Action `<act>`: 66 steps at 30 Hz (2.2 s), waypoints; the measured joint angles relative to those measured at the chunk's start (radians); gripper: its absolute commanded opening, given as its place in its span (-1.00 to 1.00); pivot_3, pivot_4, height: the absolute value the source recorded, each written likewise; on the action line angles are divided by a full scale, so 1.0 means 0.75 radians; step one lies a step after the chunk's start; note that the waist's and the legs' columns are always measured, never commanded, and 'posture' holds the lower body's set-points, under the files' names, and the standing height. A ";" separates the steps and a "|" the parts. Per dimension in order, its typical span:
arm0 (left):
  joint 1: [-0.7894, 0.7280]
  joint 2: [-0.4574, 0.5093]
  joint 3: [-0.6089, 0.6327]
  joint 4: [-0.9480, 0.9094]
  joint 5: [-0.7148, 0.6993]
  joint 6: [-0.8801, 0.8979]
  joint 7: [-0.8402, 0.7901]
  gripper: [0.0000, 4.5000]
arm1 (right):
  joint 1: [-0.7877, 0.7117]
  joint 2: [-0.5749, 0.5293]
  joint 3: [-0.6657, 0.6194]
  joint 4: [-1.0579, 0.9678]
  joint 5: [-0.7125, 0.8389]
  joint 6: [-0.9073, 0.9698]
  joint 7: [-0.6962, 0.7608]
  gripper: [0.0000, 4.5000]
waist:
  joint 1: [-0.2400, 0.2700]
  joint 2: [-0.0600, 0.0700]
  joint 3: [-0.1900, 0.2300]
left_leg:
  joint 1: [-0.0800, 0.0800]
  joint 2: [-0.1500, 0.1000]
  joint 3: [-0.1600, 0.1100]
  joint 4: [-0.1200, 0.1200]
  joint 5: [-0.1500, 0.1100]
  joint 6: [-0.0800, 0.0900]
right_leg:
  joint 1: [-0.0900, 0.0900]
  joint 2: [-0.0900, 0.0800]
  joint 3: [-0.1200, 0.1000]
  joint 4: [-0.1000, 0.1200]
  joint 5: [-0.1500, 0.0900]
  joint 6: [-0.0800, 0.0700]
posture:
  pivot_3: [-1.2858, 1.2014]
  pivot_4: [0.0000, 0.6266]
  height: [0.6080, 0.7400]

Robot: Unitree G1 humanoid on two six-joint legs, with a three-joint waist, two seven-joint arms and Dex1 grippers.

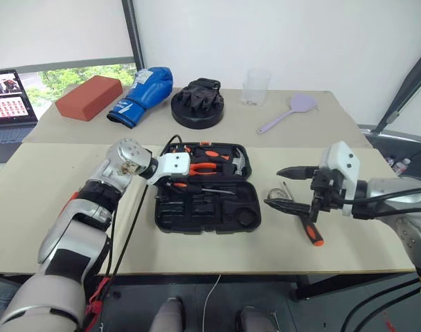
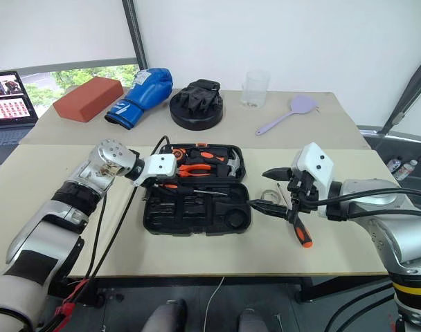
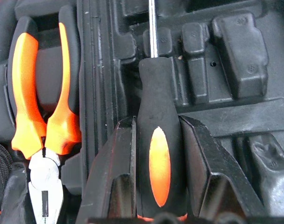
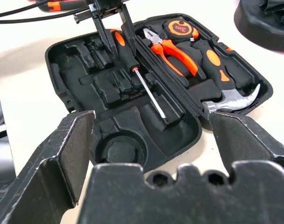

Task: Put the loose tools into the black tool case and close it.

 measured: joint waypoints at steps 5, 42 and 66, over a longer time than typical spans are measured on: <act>-0.001 -0.005 0.028 0.001 -0.002 0.035 -0.033 0.66 | 0.004 0.000 -0.009 -0.015 0.000 0.000 -0.005 1.00 | 0.000 0.000 0.000 | 0.000 0.000 0.000 0.000 0.000 0.000 | 0.000 0.000 0.000 0.001 0.000 0.000 | 0.03 -0.52 0.93; 0.001 -0.117 0.070 0.033 0.136 0.016 0.106 -0.98 | -0.022 0.025 0.014 0.031 -0.031 -0.002 0.002 1.00 | 0.003 0.001 -0.001 | 0.004 0.000 -0.001 0.005 0.001 0.001 | 0.007 0.000 0.000 0.001 0.001 0.002 | 0.03 -0.52 0.93; 0.844 0.446 0.905 -1.603 -0.954 1.281 0.032 0.99 | 0.476 0.137 -0.368 0.036 -0.004 0.139 -0.290 1.00 | -0.022 0.001 0.002 | 0.007 0.001 -0.002 0.001 0.002 -0.002 | 0.008 0.000 0.000 -0.001 -0.001 -0.003 | 0.03 -0.52 0.93</act>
